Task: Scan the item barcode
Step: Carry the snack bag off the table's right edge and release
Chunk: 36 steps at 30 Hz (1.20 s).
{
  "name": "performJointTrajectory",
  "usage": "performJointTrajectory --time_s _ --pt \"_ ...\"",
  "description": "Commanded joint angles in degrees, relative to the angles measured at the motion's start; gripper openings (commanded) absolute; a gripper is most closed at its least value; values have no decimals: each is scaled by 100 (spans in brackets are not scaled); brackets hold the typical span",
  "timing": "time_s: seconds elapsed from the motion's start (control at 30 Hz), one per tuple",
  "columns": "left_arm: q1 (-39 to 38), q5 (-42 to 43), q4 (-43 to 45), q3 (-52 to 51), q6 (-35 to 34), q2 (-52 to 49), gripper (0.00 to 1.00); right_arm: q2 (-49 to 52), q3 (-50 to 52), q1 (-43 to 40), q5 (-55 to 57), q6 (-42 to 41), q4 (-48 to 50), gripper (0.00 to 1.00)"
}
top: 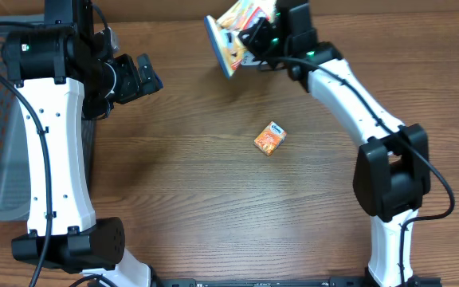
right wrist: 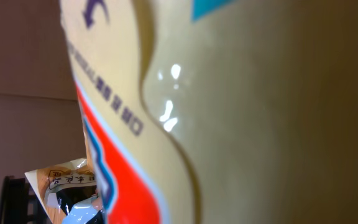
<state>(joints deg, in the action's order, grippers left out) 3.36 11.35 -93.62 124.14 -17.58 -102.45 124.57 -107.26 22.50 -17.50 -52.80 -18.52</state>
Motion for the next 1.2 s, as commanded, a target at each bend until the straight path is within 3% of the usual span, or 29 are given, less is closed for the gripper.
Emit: performJointTrajectory --time_s 0.0,0.33,0.53,0.7,0.9,1.17 --pt "-39 7 4 -2 85 -63 100 162 -155 120 636 -87 79 4" --pt "-39 7 4 -2 85 -63 100 -96 -160 -317 758 -26 -525 4" --pt "-39 9 4 -2 85 -63 100 -1340 -203 -2225 1947 221 -3047 4" --pt "-37 7 4 -2 85 -63 100 -1443 -175 -4017 2243 221 -4374 4" --pt "-48 7 4 -2 85 -63 100 -1290 90 -5565 2238 321 -4494 4" --pt "-37 9 4 -2 85 -63 100 -979 125 -6533 2260 374 -4258 11"
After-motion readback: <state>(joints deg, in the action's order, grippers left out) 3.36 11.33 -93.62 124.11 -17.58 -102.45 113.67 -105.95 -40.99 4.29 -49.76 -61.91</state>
